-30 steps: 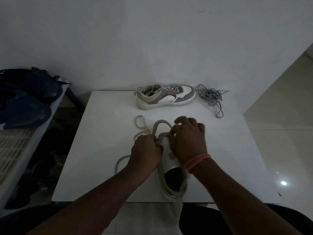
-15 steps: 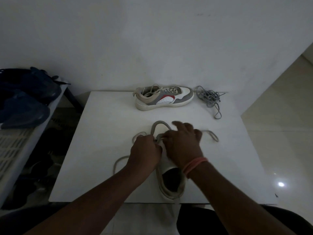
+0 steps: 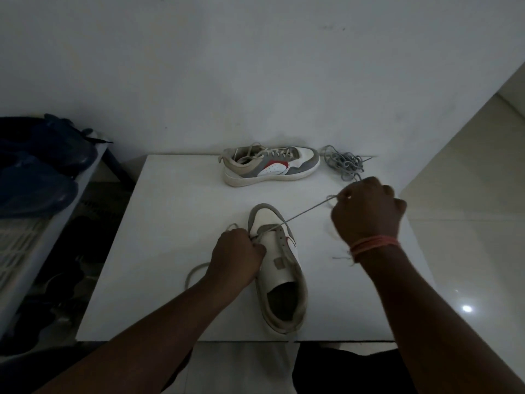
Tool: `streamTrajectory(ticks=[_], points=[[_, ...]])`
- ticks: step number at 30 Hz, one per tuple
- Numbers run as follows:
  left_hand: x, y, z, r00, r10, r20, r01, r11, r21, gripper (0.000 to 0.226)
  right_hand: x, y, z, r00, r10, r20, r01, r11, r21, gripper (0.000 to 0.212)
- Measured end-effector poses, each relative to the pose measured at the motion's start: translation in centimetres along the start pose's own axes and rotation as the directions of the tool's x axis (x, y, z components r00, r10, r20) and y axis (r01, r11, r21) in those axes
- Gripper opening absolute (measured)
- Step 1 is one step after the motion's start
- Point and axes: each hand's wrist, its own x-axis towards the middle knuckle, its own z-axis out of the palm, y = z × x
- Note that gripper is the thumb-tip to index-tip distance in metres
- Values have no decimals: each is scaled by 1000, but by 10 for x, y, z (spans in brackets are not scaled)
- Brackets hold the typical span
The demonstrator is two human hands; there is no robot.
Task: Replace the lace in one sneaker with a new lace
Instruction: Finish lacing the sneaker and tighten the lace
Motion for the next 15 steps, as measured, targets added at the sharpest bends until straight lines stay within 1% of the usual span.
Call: streamTrajectory(ticks=[2,3,4,5,6,7,8,9,10,11,12,13,15], points=[[0,-1,1,1000,-11,12,11,1000,-19,24,5,11,-4,994,105,-11,-104,994,15,25],[1,-2,2,1000,-14,15,15,1000,-23,23,5,13,-3,991,131,4,-131,991,19,26],[2,-3,3,999,-25,23,26,999,-30,22,4,12,-1,991,124,52,-125,992,14,27],[2,-2,3,998,-48,36,50,998,-45,27,1,9,2,988,85,132,-88,996,22,28],[4,-3,2,993,-90,71,95,993,-63,36,-4,4,6,975,16,221,-33,997,70,30],[6,-2,-2,982,-140,129,148,987,-60,46,-10,-3,9,950,-74,304,25,986,163,35],[9,-1,-7,963,-180,200,188,982,-23,57,-17,-10,12,916,-183,358,81,957,280,40],[12,-1,-15,943,-198,267,196,980,35,66,-24,-18,14,878,-288,382,134,914,382,43],[16,0,-26,929,-195,314,183,981,69,65,-30,-27,15,838,-377,394,184,876,446,43],[19,1,-38,923,-171,345,167,985,41,59,-36,-35,17,800,-439,409,226,852,473,41],[22,3,-53,921,-141,364,168,985,-46,51,-40,-41,20,772,-471,426,251,843,476,37],[24,5,-67,921,-108,375,182,969,-168,44,-43,-45,24,763,-478,436,257,842,473,32],[25,11,-95,933,-16,359,179,887,-425,33,-45,-49,30,783,-459,420,249,850,464,24]])
